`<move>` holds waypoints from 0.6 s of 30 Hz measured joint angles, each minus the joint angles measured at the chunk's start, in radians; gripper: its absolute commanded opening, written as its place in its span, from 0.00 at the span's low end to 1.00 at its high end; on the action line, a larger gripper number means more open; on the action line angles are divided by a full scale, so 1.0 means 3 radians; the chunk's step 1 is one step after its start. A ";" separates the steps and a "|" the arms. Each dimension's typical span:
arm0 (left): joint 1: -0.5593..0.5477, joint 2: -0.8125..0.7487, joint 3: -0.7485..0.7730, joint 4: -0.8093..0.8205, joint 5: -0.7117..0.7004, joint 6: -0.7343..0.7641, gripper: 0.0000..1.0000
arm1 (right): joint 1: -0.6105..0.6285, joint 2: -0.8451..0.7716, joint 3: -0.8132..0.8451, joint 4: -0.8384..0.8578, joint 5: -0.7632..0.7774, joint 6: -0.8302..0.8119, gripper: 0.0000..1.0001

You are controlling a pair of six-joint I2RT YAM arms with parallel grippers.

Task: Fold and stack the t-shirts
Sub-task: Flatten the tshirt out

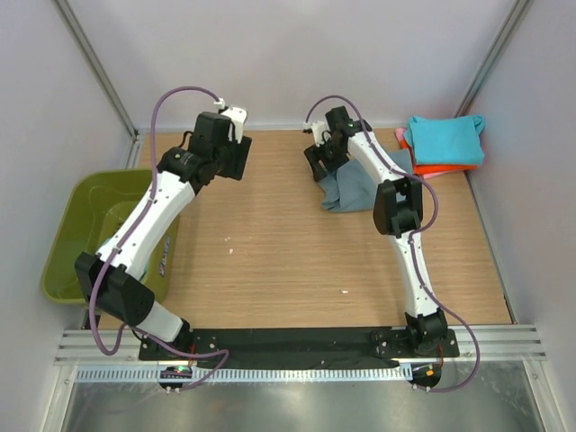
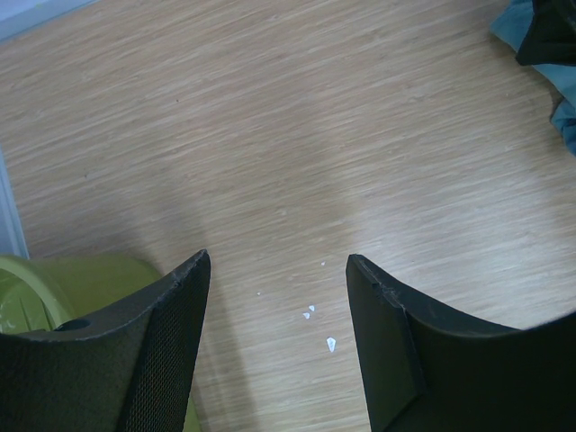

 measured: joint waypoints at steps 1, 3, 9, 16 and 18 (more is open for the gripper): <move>0.0003 0.0011 0.0005 0.0003 0.0000 -0.0003 0.64 | -0.0003 0.0009 -0.0022 0.0000 0.0050 -0.0008 0.70; 0.0008 0.0034 0.0015 0.0004 0.0000 -0.0008 0.64 | -0.0003 0.0018 -0.0062 0.0004 0.0142 -0.0031 0.55; 0.0011 0.0095 0.0071 0.0013 0.0004 -0.0018 0.64 | -0.0006 0.0019 -0.0075 0.0023 0.0352 -0.0060 0.01; 0.0022 0.0126 0.0150 0.0017 0.0010 -0.0014 0.64 | -0.0001 -0.0085 -0.0075 0.0033 0.0518 -0.0123 0.01; 0.0041 0.0126 0.0155 0.0020 0.0004 -0.0008 0.64 | -0.0001 -0.0243 -0.0080 0.0051 0.0549 -0.0122 0.01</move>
